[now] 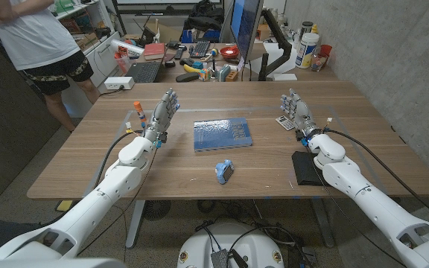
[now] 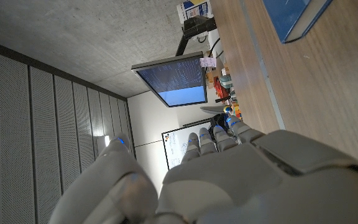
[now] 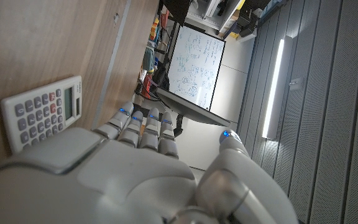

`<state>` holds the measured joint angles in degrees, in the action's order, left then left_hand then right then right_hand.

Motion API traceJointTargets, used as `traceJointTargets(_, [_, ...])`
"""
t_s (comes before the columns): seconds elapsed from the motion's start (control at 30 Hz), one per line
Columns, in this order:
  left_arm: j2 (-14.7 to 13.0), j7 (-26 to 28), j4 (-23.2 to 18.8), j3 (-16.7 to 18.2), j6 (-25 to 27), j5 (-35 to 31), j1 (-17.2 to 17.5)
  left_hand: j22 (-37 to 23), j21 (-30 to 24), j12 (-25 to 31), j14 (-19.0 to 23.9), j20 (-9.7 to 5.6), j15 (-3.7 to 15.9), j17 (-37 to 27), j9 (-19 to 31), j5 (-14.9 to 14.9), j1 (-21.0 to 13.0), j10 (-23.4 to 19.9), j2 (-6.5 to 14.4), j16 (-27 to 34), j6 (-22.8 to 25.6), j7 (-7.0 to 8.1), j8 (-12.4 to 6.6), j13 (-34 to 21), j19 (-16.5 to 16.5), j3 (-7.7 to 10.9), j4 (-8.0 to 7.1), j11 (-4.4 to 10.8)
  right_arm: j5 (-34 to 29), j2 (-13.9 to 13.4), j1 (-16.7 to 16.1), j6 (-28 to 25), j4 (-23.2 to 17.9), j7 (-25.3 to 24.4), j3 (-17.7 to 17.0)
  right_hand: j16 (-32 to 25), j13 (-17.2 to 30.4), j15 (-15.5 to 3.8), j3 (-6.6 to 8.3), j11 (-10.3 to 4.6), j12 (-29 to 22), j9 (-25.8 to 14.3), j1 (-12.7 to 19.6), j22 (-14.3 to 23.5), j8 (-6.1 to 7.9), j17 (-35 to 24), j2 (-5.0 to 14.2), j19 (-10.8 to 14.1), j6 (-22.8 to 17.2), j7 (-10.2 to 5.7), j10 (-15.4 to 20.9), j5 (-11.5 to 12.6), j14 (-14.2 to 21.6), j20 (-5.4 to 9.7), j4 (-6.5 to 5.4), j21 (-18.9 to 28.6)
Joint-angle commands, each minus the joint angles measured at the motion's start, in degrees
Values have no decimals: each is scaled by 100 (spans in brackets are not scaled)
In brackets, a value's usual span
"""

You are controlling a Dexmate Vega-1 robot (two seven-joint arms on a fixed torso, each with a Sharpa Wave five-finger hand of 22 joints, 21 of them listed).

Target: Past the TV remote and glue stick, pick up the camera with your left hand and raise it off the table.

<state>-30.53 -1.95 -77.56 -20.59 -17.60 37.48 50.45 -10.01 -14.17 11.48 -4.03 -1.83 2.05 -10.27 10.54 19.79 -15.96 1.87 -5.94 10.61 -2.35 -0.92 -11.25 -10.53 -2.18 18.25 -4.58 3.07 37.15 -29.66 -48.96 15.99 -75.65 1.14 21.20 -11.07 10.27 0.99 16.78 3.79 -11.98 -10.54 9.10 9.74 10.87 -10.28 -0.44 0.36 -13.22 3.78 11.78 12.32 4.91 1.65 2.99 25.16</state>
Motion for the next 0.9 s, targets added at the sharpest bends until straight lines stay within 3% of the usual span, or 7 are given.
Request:
traceJointTargets(0.03, [-51, 36, -147, 11, -74, -68, 96, -10, 18, 15, 21, -527, -4, -23, 7, 54, -76, -19, -18, 22, 5, -11, -23, -19, 6, 1, 15, 46, 27, 30, -10, 40, 20, -3, -14, -19, 23, 0, 10, 8, -33, -20, 65, 21, 37, -6, 18, 27, -52, -15, 66, -4, 38, 200, 33, -19])
traceJointTargets(0.9, [-23, 152, -278, 23, -566, -339, 288, -16, 55, 56, 116, -470, 14, -30, 10, 58, -93, -152, 25, 50, 138, 30, -58, -21, 51, -34, 5, 91, 34, 79, 44, 79, 81, -11, -23, -17, 24, -3, -12, 3, -30, -20, 47, 24, 34, -11, 33, 55, -67, -21, 85, -24, 103, 197, 36, -112])
